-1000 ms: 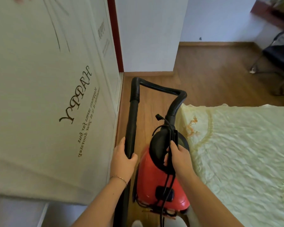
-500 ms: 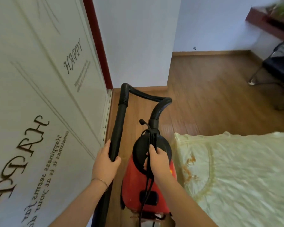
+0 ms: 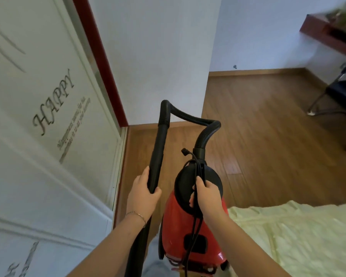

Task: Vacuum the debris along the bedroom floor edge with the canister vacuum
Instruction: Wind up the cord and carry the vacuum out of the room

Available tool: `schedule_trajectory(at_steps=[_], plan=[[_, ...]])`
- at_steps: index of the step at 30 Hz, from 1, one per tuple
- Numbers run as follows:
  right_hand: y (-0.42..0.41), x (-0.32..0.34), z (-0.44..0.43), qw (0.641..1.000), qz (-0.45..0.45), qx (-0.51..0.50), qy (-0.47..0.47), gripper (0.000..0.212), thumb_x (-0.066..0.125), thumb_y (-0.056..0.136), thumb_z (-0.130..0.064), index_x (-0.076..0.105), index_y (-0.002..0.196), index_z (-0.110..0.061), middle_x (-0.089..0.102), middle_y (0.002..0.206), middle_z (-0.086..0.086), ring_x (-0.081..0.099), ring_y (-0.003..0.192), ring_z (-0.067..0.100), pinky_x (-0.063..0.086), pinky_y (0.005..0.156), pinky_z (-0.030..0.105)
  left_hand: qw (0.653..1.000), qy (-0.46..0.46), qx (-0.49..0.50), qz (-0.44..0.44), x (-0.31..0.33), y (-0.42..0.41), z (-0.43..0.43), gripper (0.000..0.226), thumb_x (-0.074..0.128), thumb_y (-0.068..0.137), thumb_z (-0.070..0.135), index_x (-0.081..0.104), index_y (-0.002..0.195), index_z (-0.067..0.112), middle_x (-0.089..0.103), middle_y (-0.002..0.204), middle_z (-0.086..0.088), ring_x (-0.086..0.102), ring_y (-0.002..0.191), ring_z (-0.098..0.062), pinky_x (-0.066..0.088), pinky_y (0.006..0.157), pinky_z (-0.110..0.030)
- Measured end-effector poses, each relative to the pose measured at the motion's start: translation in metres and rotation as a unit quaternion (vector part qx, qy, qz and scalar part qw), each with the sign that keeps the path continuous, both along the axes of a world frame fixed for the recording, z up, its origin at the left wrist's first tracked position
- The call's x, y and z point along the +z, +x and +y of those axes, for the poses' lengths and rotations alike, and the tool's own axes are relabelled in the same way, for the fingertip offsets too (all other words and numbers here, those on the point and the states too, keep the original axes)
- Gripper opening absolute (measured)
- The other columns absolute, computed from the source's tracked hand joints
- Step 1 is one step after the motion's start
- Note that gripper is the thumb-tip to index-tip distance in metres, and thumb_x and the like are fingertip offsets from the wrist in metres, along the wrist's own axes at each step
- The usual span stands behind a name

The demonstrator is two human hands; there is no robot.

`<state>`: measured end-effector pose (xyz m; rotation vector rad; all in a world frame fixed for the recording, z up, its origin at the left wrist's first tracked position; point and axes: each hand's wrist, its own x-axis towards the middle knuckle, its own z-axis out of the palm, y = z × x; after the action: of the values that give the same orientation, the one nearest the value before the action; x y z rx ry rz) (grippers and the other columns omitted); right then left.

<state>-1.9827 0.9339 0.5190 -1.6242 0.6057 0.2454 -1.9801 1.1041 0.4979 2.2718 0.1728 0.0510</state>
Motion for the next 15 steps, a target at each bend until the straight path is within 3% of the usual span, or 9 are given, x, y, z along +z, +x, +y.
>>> schedule_trajectory(at_steps=[5, 10, 15], plan=[[0.107, 0.004, -0.016, 0.999, 0.016, -0.031, -0.015, 0.035, 0.04, 0.099, -0.028, 0.054, 0.075, -0.006, 0.053, 0.042, 0.005, 0.049, 0.037, 0.018, 0.043, 0.048, 0.028, 0.999, -0.001, -0.05, 0.01, 0.003, 0.12, -0.016, 0.067, 0.057, 0.087, 0.024, 0.024, 0.145, 0.03, 0.047, 0.098, 0.005, 0.055, 0.069, -0.006, 0.044, 0.052, -0.015], [0.203, 0.018, -0.038, 0.996, 0.018, -0.078, -0.037, 0.036, 0.041, 0.099, -0.03, 0.054, 0.075, -0.006, 0.055, 0.046, 0.008, 0.051, 0.038, 0.017, 0.042, 0.049, 0.028, 0.995, -0.02, -0.09, 0.028, 0.012, 0.225, -0.033, 0.069, 0.056, 0.088, 0.023, 0.021, 0.146, 0.03, 0.046, 0.104, 0.003, 0.057, 0.074, -0.01, 0.055, 0.064, -0.029], [0.279, 0.021, -0.063, 0.989, 0.011, -0.144, -0.021, 0.035, 0.042, 0.099, -0.028, 0.054, 0.076, -0.004, 0.054, 0.047, 0.008, 0.051, 0.042, 0.021, 0.044, 0.053, 0.032, 0.993, -0.011, -0.115, 0.016, 0.017, 0.321, -0.054, 0.068, 0.056, 0.087, 0.024, 0.021, 0.146, 0.029, 0.048, 0.103, 0.001, 0.057, 0.071, -0.011, 0.054, 0.06, -0.027]])
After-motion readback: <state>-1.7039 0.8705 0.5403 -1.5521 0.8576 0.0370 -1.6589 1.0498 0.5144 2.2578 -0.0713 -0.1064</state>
